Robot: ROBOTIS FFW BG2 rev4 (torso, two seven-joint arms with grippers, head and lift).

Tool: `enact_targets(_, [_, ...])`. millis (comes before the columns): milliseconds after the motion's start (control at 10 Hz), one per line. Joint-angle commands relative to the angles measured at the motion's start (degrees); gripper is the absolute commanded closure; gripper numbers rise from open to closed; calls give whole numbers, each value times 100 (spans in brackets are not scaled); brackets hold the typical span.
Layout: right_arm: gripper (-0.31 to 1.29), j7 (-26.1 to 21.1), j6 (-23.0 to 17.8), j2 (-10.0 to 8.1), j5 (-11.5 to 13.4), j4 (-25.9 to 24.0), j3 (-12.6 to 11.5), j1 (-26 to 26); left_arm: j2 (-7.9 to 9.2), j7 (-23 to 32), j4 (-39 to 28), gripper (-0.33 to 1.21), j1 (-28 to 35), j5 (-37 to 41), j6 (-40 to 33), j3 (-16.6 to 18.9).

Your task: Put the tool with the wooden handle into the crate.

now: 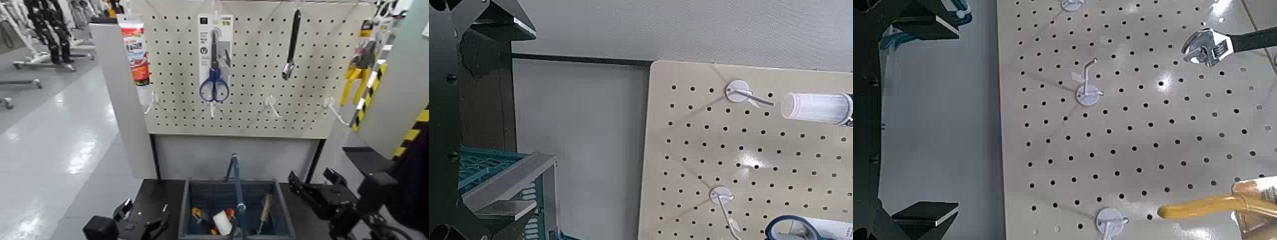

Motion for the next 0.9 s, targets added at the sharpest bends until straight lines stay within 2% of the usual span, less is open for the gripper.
enact_targets(100, [10,-193,-306,213,355,-161,-90,473,0,0,0,11,3,-9,0,4])
enact_targets(300, [11,-334,-640,345,601,-178,-108,789,0,0,0,11,3,-9,0,13])
enact_targets(500, [10,-509,-772,406,829,-178,-82,991,0,0,0,11,-6,-9,0,13])
enact_targets(900, [13,-747,-1123,485,909,-38,-20,1184,9,0,0,11,3,-17,0,13])
